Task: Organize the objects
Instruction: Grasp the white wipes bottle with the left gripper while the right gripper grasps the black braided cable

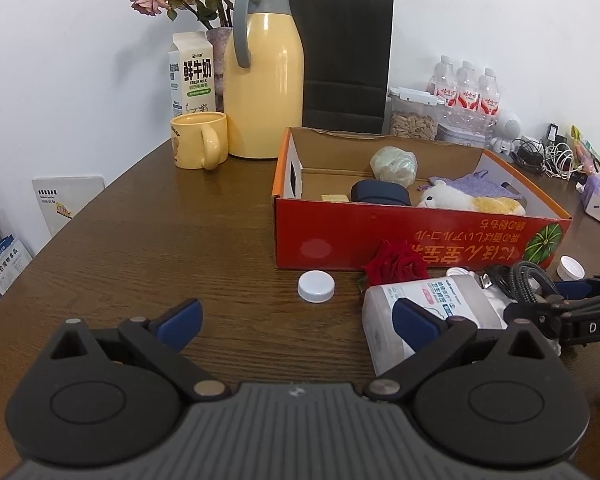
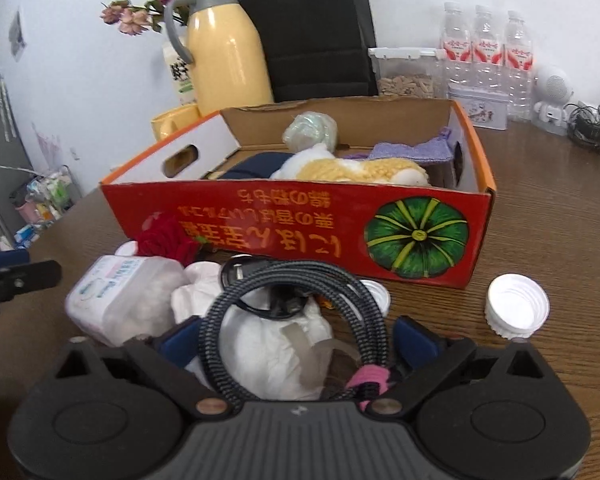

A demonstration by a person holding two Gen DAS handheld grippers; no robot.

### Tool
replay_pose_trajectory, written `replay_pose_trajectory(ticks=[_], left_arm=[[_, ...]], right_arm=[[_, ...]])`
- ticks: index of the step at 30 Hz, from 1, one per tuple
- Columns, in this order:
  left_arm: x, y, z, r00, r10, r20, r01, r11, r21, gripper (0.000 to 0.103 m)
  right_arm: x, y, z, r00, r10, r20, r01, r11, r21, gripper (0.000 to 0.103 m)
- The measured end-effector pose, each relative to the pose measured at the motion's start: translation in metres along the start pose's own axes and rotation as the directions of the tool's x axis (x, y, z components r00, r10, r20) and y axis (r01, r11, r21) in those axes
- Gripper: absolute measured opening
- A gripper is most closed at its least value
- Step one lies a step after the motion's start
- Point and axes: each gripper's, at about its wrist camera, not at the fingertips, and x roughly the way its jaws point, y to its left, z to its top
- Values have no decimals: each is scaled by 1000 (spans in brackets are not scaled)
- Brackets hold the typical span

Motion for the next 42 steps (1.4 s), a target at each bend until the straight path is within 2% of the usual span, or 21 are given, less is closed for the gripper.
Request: replay_pose_trajectory(ticks=[13, 21, 27, 36, 40, 41, 42], left_arm=[[3, -21, 0, 1000, -24, -18, 24, 999, 30, 103], [9, -48, 3, 996, -66, -57, 69, 996, 49, 103], [18, -66, 5, 993, -86, -84, 90, 995, 45, 103], [44, -81, -1, 992, -7, -129, 6, 1000, -8, 103], [47, -77, -5, 992, 17, -122, -22, 999, -35, 103], [46, -77, -6, 993, 18, -116, -22, 999, -34, 97], [45, -76, -7, 994, 12, -112, -16, 999, -33, 87]], right_arm=[[-25, 11, -9, 990, -64, 123, 69, 997, -37, 89], [-45, 7, -17, 971, -141, 192, 143, 990, 1, 89], [-50, 2, -24, 960, -188, 207, 188, 982, 18, 89], [-47, 1, -30, 957, -207, 202, 208, 978, 15, 89], [-46, 1, -31, 958, -208, 198, 209, 978, 15, 89], [-45, 1, -31, 958, -209, 197, 210, 978, 14, 89], [-45, 2, -31, 958, -209, 195, 211, 977, 14, 89]])
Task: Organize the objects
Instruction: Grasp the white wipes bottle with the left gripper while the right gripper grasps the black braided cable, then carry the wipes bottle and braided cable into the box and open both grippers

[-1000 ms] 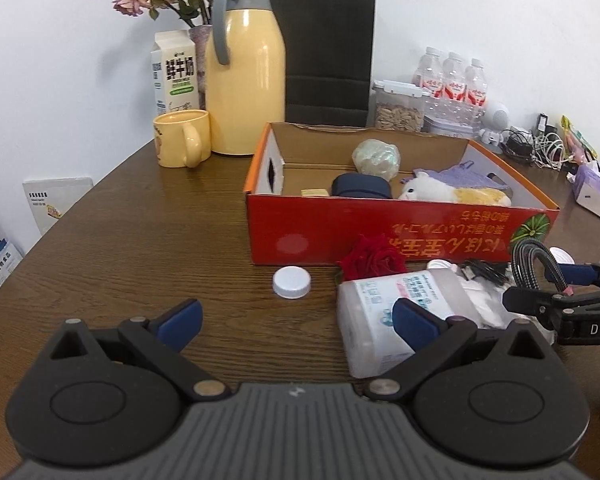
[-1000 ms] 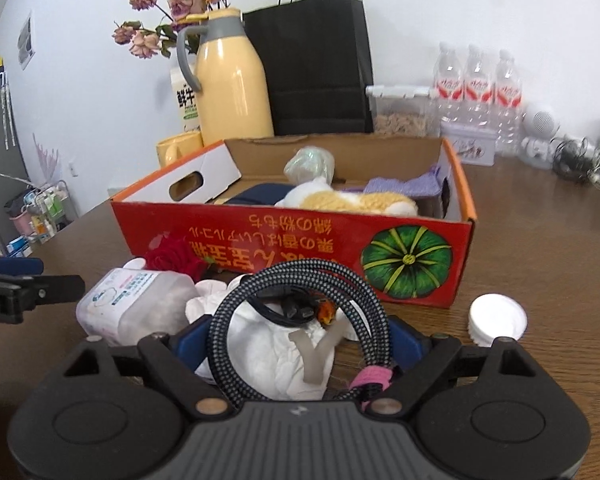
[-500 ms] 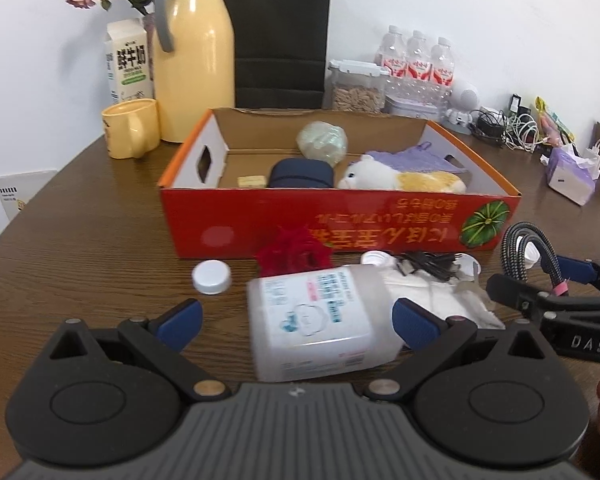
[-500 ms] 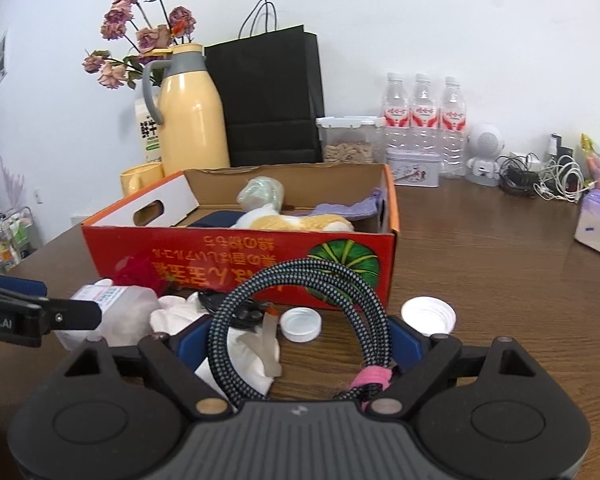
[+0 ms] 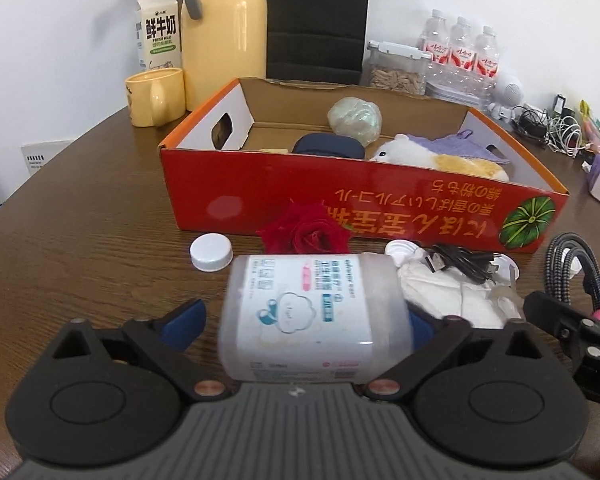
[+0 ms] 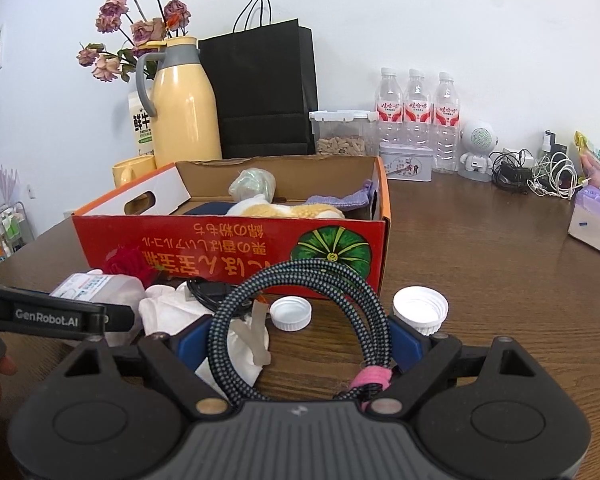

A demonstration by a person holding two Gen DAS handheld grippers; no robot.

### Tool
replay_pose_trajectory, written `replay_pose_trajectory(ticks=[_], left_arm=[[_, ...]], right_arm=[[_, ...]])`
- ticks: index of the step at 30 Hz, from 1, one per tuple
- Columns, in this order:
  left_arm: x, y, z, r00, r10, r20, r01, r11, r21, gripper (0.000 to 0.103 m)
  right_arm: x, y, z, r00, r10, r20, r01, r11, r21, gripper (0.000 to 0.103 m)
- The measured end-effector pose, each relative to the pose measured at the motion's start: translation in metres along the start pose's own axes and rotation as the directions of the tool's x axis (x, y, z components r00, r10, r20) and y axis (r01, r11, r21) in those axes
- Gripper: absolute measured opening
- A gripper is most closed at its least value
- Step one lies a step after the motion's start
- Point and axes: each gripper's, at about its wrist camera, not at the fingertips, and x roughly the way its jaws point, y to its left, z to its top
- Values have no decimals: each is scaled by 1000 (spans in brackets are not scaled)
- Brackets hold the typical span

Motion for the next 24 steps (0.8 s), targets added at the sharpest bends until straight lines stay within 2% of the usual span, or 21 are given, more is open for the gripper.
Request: replay_pose_trajectory(ticks=[2, 15, 24], left_arm=[[-1, -1, -2, 1000, -1, 4, 1, 1000, 8, 83], [-18, 14, -3, 997, -42, 67, 41, 999, 14, 83], [-49, 22, 12, 980, -68, 186, 61, 997, 44, 83]], right_arm=[[1, 1, 0, 1000, -1, -4, 1, 1000, -2, 89], [-2, 3, -2, 1000, 2, -1, -2, 1000, -9, 89], [-16, 13, 13, 998, 19, 58, -17, 999, -35, 89]])
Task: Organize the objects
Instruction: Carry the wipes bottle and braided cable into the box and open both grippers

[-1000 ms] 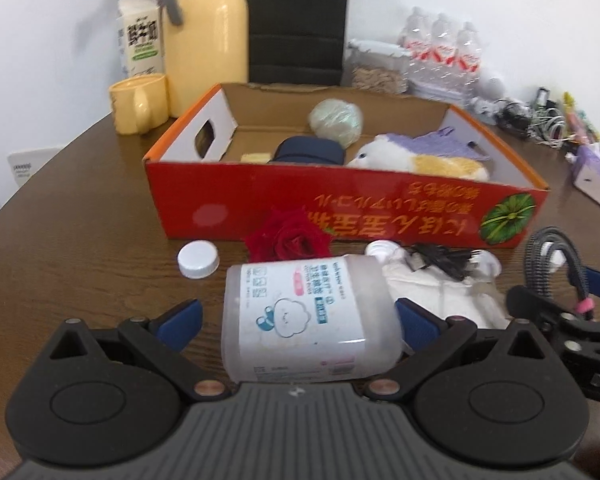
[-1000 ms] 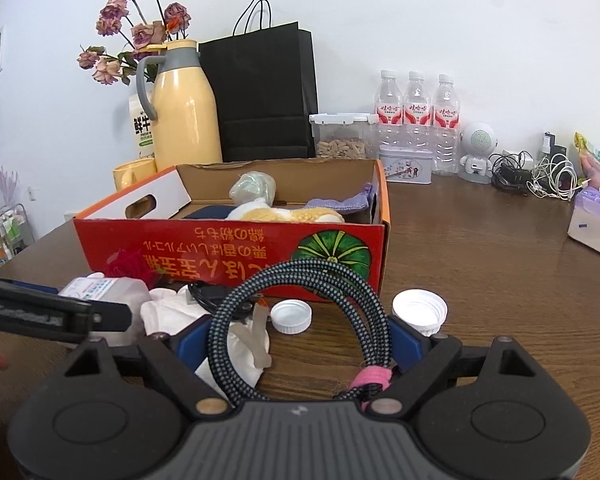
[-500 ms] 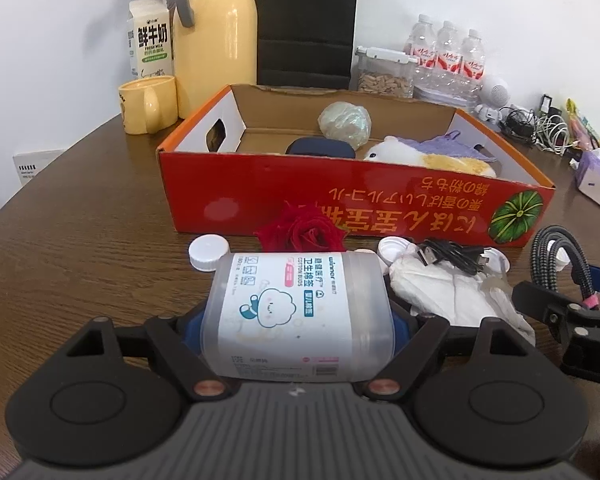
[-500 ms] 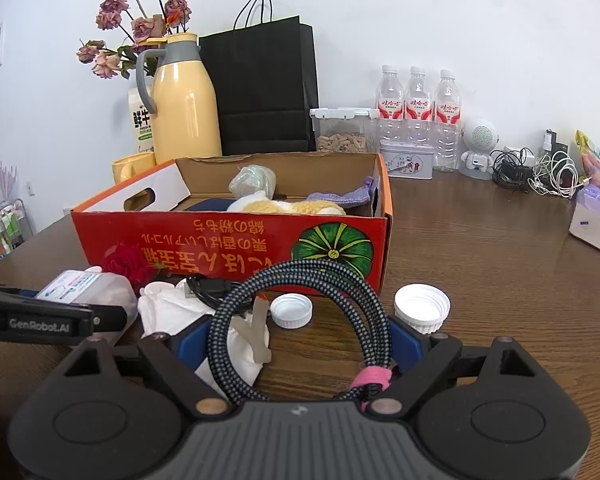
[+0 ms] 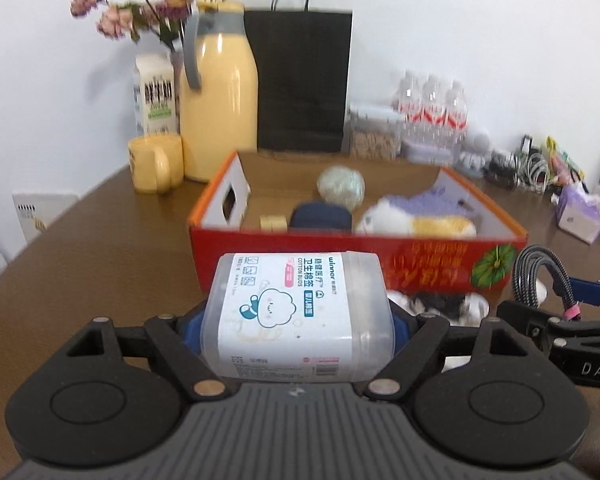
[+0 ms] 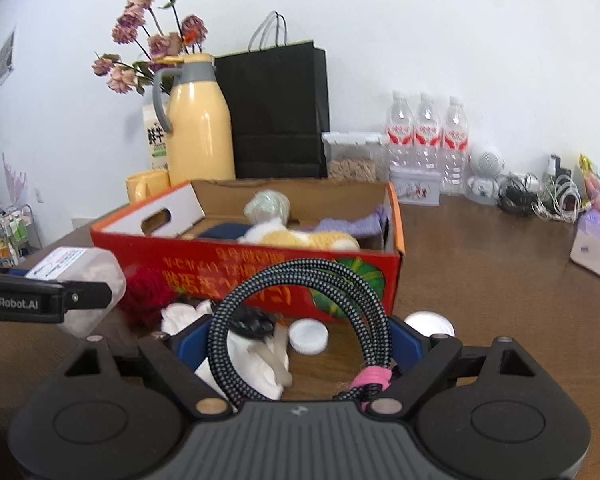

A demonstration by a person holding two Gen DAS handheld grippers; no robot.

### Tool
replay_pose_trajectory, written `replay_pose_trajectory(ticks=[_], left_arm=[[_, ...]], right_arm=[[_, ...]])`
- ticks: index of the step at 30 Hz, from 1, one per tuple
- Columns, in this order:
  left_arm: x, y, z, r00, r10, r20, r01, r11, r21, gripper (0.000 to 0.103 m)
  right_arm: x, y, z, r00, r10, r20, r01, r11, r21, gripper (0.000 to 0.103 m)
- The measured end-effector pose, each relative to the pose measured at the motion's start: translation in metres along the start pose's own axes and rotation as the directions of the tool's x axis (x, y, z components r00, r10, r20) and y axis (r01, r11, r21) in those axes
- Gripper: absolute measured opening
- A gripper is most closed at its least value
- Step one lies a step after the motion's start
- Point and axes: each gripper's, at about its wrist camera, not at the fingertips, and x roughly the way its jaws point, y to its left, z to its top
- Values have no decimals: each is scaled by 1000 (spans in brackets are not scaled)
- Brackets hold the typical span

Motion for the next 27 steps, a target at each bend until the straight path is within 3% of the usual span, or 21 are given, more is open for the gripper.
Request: replay_pose_trajectory(ticks=[8, 15, 27], left_arm=[[2, 4, 36, 995, 0, 103, 0, 1000, 3, 83], [23, 5, 80, 981, 13, 192, -7, 1000, -29, 83], [105, -3, 124, 986, 42, 163, -32, 997, -66, 83]], right_arm=[[3, 17, 41, 995, 29, 94, -24, 998, -53, 89], [34, 21, 92, 987, 15, 159, -3, 997, -75, 89], [128, 18, 126, 997, -25, 68, 28, 999, -44, 89]])
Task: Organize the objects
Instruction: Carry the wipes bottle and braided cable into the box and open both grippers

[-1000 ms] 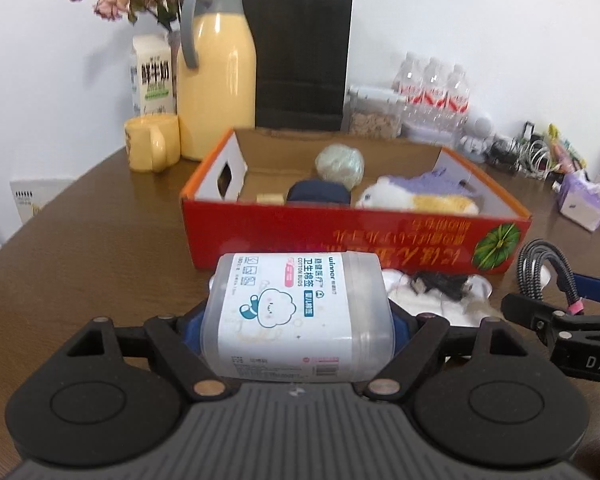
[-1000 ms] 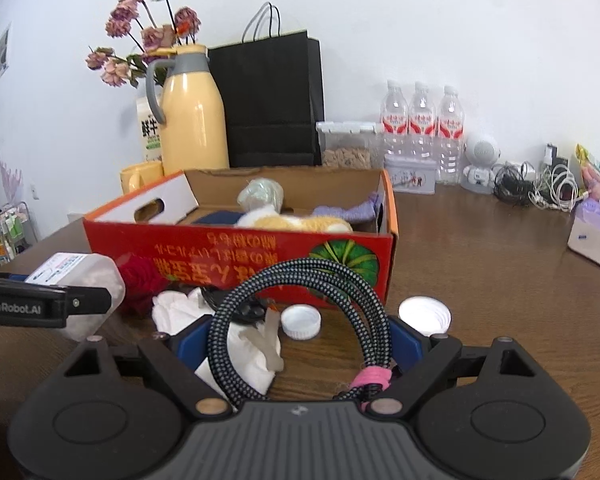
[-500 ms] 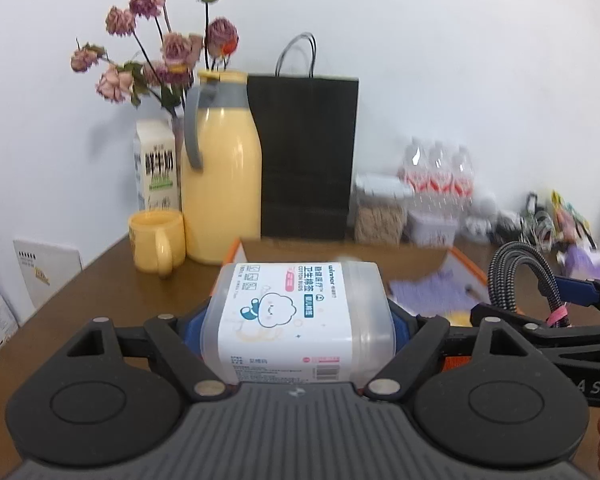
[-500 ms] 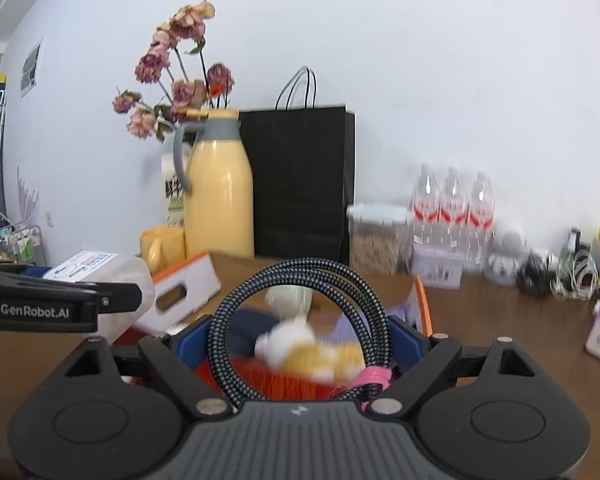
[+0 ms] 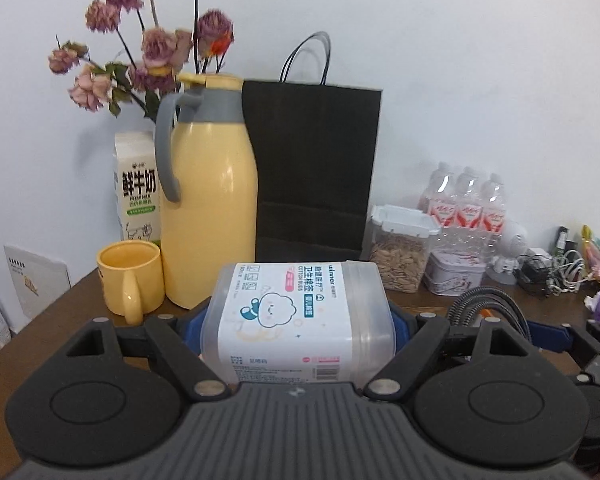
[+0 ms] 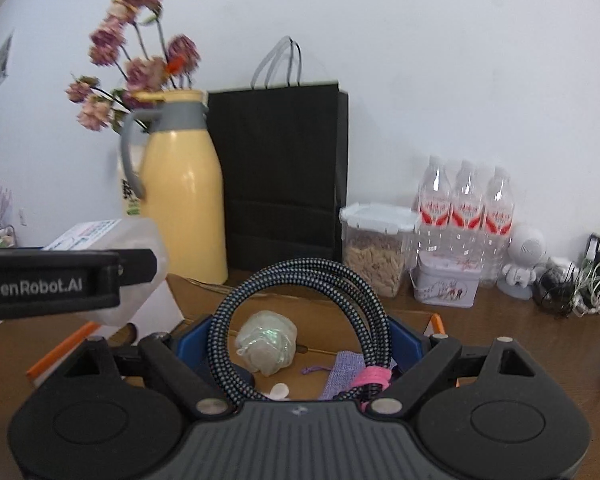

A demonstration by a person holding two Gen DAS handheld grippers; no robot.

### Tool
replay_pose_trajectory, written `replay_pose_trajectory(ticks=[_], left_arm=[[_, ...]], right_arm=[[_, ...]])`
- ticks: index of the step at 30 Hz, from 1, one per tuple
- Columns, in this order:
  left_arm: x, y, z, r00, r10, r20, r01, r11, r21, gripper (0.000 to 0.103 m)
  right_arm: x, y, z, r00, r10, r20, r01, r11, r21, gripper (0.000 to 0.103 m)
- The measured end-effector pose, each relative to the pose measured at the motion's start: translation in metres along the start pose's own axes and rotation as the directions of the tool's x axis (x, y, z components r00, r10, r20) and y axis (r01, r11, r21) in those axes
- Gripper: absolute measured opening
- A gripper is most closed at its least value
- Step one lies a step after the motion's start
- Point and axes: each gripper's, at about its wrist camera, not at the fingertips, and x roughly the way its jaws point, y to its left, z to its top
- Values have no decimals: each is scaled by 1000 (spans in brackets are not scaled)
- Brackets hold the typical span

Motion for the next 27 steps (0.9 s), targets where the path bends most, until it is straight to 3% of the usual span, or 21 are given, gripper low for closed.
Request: replay_pose_trajectory(ticks=[6, 11, 14, 15, 16, 17, 27], left_arm=[[36, 8, -15, 996, 19, -91, -20, 1000, -11, 83], [44, 9, -21, 992, 32, -118, -31, 999, 11, 83], [43, 8, -23, 992, 59, -114, -57, 998, 16, 86], [41, 7, -24, 992, 75, -105, -73, 997, 26, 98], [40, 6, -23, 992, 84, -95, -82, 996, 28, 103], [36, 7, -23, 993, 88, -77, -86, 996, 25, 103], [26, 6, -18, 994, 87, -61, -86, 996, 20, 103]], right_arm=[[28, -13, -9, 999, -24, -45, 24, 1000, 17, 89], [42, -24, -18, 995, -24, -99, 29, 998, 47, 89], [43, -24, -22, 992, -10, -126, 15, 999, 40, 89], [42, -24, -23, 992, -8, -128, 13, 999, 39, 91], [41, -23, -24, 992, -7, -127, 11, 999, 34, 95], [39, -23, -24, 992, -10, -127, 14, 999, 30, 103], [24, -22, -19, 996, -6, -93, 9, 999, 31, 103]])
